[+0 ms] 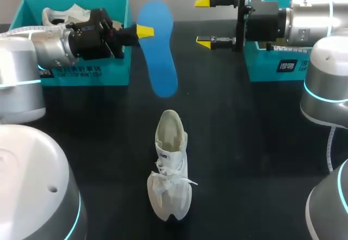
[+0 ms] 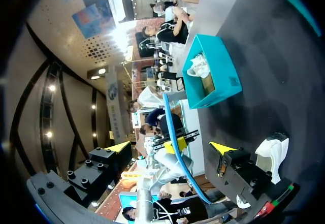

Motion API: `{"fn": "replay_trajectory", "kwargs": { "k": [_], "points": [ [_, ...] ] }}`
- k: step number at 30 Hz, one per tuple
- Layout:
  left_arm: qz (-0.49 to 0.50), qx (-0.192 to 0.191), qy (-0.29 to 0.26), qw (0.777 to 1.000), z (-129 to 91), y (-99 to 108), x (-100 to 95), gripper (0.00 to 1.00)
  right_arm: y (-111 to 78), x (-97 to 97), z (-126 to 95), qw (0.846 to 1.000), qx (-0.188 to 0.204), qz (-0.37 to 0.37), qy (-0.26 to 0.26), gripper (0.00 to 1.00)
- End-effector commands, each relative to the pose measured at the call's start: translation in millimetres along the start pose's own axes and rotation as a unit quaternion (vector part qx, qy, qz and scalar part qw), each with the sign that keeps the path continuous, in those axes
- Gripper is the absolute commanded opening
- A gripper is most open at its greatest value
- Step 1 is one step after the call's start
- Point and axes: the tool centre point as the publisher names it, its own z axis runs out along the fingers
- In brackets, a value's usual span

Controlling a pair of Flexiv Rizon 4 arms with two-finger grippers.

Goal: Take the shoe out of the shoebox, open the shoe tongue, remove and reinsert the insole, then place the shoe into the shoebox

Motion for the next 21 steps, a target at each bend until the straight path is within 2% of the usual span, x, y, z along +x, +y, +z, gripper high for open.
{"fn": "replay_trajectory", "kwargs": {
  "k": [1, 11, 16, 21],
  "points": [
    [-0.016, -0.008, 0.000, 1.000, 1.8, -1.2, -7.6, 0.00, -0.4, 0.4, 1.4, 1.000, -0.001, 0.001, -0.002, 1.00],
    [-0.032, -0.007, -0.006, 0.999, 1.7, 0.4, -16.7, 0.00, 0.2, -0.1, 0.4, 1.000, 0.000, -0.004, -0.007, 1.00],
    [-0.047, -0.005, -0.010, 0.999, 1.1, 0.6, -21.4, 0.00, -2.8, 11.0, -6.1, 0.997, -0.001, -0.044, -0.065, 1.00],
    [-0.047, -0.005, -0.010, 0.999, 1.1, 0.6, -21.4, 0.00, -7.3, 27.7, -10.0, 0.984, -0.004, -0.085, -0.155, 1.00]
  ]
}}
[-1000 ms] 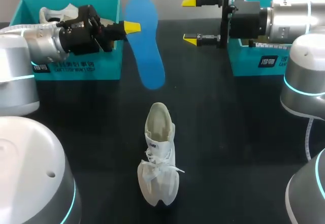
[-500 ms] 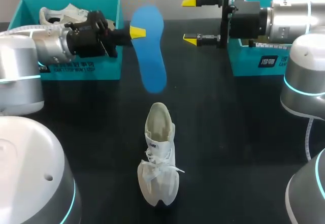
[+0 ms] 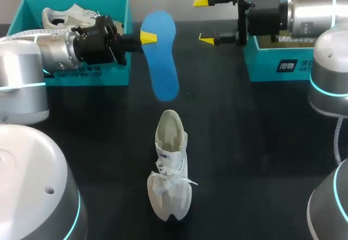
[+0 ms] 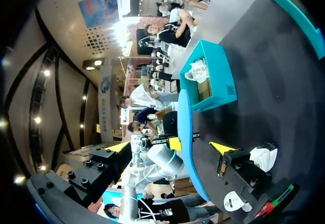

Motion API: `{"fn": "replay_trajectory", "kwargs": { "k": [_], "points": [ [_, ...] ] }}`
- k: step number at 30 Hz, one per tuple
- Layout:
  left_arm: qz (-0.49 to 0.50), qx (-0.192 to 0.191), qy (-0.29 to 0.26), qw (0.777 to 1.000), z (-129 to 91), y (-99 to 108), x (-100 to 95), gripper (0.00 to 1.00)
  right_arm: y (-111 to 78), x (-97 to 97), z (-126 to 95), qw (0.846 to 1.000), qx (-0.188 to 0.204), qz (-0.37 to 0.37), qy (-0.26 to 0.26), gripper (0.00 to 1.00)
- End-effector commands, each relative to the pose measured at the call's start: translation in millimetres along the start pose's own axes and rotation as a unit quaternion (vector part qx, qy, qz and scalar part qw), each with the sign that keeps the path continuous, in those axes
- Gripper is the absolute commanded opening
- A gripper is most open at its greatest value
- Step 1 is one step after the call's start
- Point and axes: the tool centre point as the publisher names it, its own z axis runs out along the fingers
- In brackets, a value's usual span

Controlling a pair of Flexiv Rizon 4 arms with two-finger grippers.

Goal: Take the shoe out of the shoebox, open the shoe tongue, remove and reinsert the insole, then place the shoe into the shoebox

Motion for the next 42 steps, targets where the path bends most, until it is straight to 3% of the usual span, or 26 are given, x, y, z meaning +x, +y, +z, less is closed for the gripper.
{"fn": "replay_trajectory", "kwargs": {
  "k": [1, 8, 15, 24, 28, 33, 42],
  "points": [
    [0.000, -0.002, 0.000, 1.000, -0.2, -0.5, -1.1, 0.00, 0.0, 21.0, -8.3, 0.993, 0.013, -0.020, -0.119, 1.00],
    [0.000, -0.002, 0.000, 1.000, -0.2, -0.5, -1.1, 0.00, 0.9, 33.0, -4.0, 0.966, 0.039, -0.021, -0.256, 1.00],
    [0.000, -0.002, 0.000, 1.000, -0.2, -0.5, -1.1, 0.00, -2.4, 43.5, 5.9, 0.927, 0.049, -0.023, -0.371, 1.00],
    [0.000, -0.002, 0.000, 1.000, -0.2, -0.5, -1.1, 0.00, -12.0, 61.5, 24.2, 0.859, 0.062, -0.056, -0.505, 1.00],
    [0.000, -0.002, 0.000, 1.000, -0.2, -0.5, -1.1, 0.00, -17.0, 66.1, 32.9, 0.822, 0.057, -0.073, -0.562, 1.00],
    [0.000, -0.002, 0.000, 1.000, -0.2, -0.5, -1.1, 0.00, -21.1, 64.0, 42.7, 0.788, 0.058, -0.087, -0.607, 1.00],
    [0.000, -0.002, 0.000, 1.000, -0.2, -0.5, -1.1, 0.00, -28.2, 69.6, 53.6, 0.767, 0.057, -0.109, -0.630, 1.00]
  ]
}}
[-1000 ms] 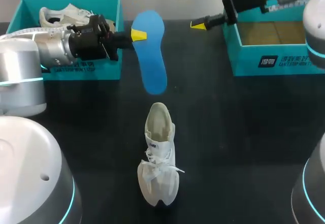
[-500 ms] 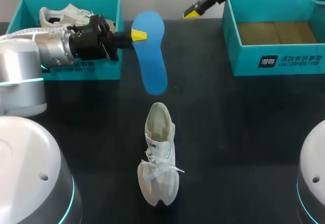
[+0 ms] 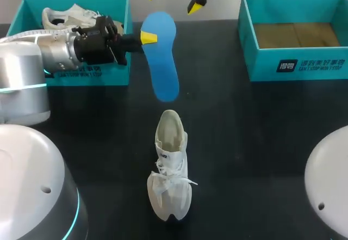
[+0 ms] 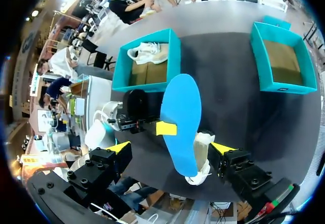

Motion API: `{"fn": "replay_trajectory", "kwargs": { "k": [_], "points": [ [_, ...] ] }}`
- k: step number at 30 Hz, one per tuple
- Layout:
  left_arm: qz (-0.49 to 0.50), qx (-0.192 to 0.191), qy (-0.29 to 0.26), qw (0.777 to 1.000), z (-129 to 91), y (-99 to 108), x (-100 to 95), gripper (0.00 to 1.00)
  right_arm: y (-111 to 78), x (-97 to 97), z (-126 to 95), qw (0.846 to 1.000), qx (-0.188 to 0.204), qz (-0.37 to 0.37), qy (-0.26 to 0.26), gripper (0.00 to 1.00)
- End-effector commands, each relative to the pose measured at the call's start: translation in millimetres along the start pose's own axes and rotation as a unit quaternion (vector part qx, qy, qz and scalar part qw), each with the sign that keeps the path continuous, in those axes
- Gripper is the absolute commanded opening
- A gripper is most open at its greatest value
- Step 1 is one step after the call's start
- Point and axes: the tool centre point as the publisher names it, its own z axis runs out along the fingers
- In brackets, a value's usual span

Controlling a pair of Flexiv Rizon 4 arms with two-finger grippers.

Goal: Take the shoe out of the shoebox, open the shoe tongue, remove and reinsert the insole, then place the shoe into the shoebox

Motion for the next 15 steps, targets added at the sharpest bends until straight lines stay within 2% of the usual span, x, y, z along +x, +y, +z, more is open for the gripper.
{"fn": "replay_trajectory", "kwargs": {
  "k": [1, 6, 15],
  "points": [
    [0.000, -0.001, -0.001, 1.000, -0.6, -0.1, 0.1, 0.00, 2.7, 13.6, -0.7, 0.973, -0.005, -0.003, -0.230, 1.00],
    [0.000, -0.001, -0.001, 1.000, -0.6, -0.1, 0.1, 0.00, 6.1, 25.5, 6.3, 0.967, -0.012, 0.000, -0.256, 1.00],
    [0.000, -0.001, -0.001, 1.000, -0.6, -0.1, 0.1, 0.00, 8.3, 41.3, 18.3, 0.969, -0.017, -0.004, -0.246, 1.00]
  ]
}}
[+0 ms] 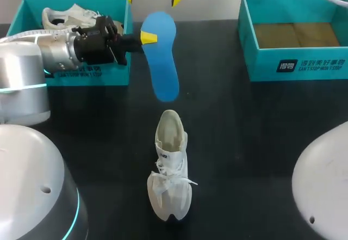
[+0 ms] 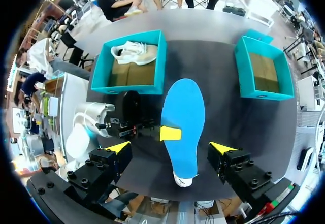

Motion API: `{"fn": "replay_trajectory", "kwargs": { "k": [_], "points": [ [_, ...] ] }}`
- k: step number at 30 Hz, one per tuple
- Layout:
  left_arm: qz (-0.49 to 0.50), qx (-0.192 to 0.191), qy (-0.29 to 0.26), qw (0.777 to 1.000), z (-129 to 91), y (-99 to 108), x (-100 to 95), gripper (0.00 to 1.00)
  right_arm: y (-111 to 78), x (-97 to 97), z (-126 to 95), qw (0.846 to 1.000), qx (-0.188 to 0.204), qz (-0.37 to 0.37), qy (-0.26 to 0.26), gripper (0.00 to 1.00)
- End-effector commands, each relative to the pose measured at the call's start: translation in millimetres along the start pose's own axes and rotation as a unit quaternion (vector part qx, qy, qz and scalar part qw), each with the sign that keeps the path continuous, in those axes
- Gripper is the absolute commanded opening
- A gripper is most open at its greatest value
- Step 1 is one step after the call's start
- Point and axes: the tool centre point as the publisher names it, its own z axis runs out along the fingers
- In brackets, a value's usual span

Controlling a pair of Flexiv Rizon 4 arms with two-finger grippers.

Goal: Take the shoe out of the shoebox, open the shoe tongue, remove and reinsert the insole, then place the shoe into the shoebox

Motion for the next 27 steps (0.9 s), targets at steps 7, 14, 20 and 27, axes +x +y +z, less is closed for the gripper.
{"fn": "replay_trajectory", "kwargs": {
  "k": [7, 14, 20, 27],
  "points": [
    [0.000, -0.001, -0.001, 1.000, -0.6, -0.1, 0.1, 0.00, 6.1, -12.8, -13.2, 0.999, 0.002, 0.040, 0.030, 1.00],
    [0.000, -0.001, -0.001, 1.000, -0.6, -0.1, 0.1, 0.00, 7.5, -28.1, -15.6, 0.986, 0.010, 0.061, 0.152, 1.00],
    [0.000, -0.001, -0.001, 1.000, -0.6, -0.1, 0.1, 0.00, 7.4, -37.8, -8.9, 0.964, 0.009, 0.076, 0.255, 1.00],
    [0.000, -0.001, -0.001, 1.000, -0.6, -0.1, 0.1, 0.00, 8.5, -46.2, -2.8, 0.926, 0.010, 0.096, 0.364, 1.00]
  ]
}}
